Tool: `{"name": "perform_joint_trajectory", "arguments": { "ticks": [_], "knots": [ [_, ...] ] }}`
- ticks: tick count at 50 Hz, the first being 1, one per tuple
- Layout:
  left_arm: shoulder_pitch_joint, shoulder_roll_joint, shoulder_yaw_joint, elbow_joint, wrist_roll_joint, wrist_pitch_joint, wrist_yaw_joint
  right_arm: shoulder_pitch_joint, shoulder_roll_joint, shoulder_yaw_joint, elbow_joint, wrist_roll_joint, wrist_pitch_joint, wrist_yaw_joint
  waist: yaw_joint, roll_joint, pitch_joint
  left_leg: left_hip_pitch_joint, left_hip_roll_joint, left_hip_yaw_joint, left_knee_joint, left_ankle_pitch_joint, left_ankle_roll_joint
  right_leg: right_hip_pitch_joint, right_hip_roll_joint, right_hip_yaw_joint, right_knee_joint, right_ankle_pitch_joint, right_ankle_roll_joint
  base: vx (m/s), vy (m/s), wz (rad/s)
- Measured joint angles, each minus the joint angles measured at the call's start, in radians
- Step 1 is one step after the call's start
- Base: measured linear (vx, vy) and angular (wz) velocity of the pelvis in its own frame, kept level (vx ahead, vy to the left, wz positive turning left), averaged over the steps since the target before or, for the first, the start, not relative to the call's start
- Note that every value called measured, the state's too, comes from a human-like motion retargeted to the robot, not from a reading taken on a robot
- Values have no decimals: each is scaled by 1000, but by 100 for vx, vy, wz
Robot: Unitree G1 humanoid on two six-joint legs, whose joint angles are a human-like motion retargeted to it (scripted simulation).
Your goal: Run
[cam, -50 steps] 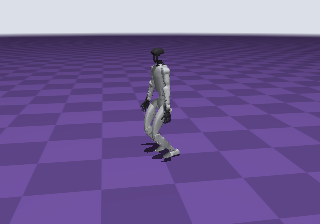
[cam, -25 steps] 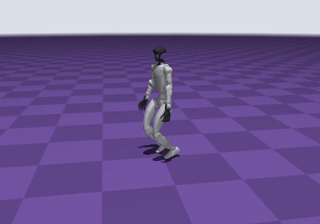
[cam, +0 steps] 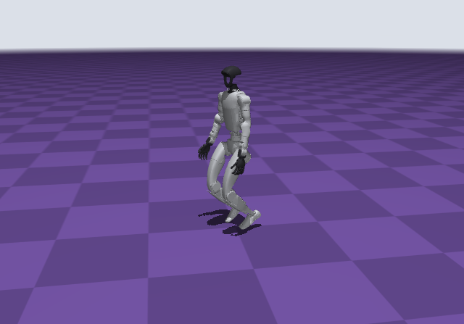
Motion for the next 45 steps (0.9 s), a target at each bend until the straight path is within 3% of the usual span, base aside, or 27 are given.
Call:
{"name": "perform_joint_trajectory", "arguments": {
  "ticks": [2,5,10,13,19,25,28,32,38,42,45],
  "knots": [
    [15,-5,-3,-11,1,-5,-4,20,5,12,-10,4,0,14,0,6,-9,-7,0,-4,-21,81,-23,-4,-5,-3,-22,82,23,0,0,0],
    [30,-7,-11,-21,17,-12,-10,39,6,27,-22,3,-7,30,0,13,-15,-18,-11,-9,-39,122,-39,-14,-17,-8,-31,122,38,0,0,0],
    [25,6,-30,-26,70,-22,-31,48,-6,35,-53,-5,-27,46,-3,15,-22,-30,-34,-14,-94,86,-25,-30,-38,-10,-54,95,31,0,0,0],
    [16,18,-41,-21,96,-28,-45,40,-13,39,-69,-11,-39,47,-5,11,-18,-42,-43,-14,-83,8,-5,-44,-42,-7,-33,6,11,0,0,0],
    [-5,36,-58,-17,121,-35,-40,26,-20,46,-113,-46,-64,23,-5,-4,14,-99,-55,-3,70,-247,72,-94,-45,-5,113,-247,-45,-4,-2,5],
    [-40,43,-59,-21,127,-34,23,4,-26,43,-151,-112,-79,-51,1,-16,55,-174,-61,12,253,-413,123,-166,-43,-3,294,-407,-77,0,0,0],
    [-71,38,-47,-4,129,-25,65,-21,-21,31,-132,-131,-77,-100,1,-22,75,-182,-47,26,288,-453,144,-181,-36,-3,336,-415,-77,0,0,0],
    [-59,25,-37,2,129,-33,94,2,-8,31,-116,-128,-73,-121,-9,-25,61,-124,-42,27,185,-375,130,-138,-26,10,244,-301,-44,5,1,4],
    [-7,12,-31,-18,144,-52,95,68,3,62,-124,-135,-66,-90,-18,-21,17,-38,-39,9,-30,-1,3,-69,-36,8,47,8,30,6,1,5],
    [11,17,-38,-38,171,-64,99,93,-6,87,-133,-155,-70,-68,-21,-21,-3,-35,-30,12,-76,132,-33,-61,-45,0,-2,111,47,0,0,0],
    [15,21,-44,-50,190,-71,92,102,-12,100,-134,-164,-76,-51,-17,-19,-9,-41,-24,17,-84,165,-42,-58,-52,-7,-20,134,46,0,0,0]
  ]
}}
